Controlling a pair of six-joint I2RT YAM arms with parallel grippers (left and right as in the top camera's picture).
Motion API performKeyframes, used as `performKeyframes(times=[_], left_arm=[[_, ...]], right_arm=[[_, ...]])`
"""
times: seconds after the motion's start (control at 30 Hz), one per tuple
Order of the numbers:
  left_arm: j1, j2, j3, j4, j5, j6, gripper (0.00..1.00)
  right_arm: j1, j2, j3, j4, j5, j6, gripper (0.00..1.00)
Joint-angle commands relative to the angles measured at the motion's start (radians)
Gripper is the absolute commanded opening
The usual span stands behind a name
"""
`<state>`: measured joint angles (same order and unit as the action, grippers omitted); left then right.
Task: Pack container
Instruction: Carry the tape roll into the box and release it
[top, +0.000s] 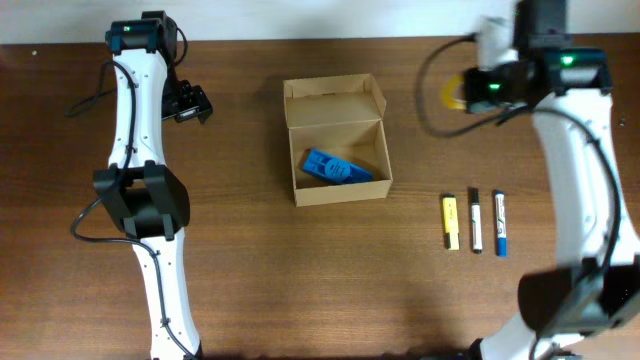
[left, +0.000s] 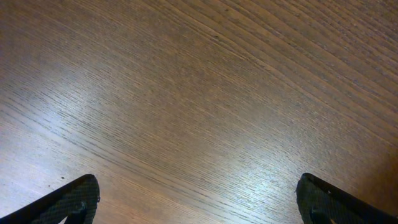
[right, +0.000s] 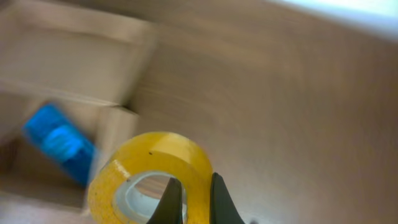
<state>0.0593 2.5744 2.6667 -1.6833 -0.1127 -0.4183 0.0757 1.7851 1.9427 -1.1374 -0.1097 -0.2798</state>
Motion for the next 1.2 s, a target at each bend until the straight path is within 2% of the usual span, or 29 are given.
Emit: performKeyframes(times=[0.0,0.23,0.5,0.87,1.17], left_arm=[[0.002,-0.022,0.002,0.0,-0.008,0.013,1.0],[0.002,-0.022,0.002,0.0,-0.008,0.013,1.0],[0.002,-0.022,0.002,0.0,-0.008,0.013,1.0],[0.002,-0.022,0.002,0.0,-0.008,0.013,1.0],[0.002,-0.022,0.002,0.0,-0.008,0.013,1.0]], right_arm=[[0.144,-0.017,0.016,-0.016,0.003,-0.218,0.04],[0.356,0.034,0.008,-0.04,0.016,-0.466,0.04],[0.394,0.154,0.008,-0.019,0.016,-0.607,0.04],[0.396,0.369,0.008,-0.005,0.015,-0.595,0.04],[0.396,0.473,0.008,0.001,-0.043,-0.549,0.04]])
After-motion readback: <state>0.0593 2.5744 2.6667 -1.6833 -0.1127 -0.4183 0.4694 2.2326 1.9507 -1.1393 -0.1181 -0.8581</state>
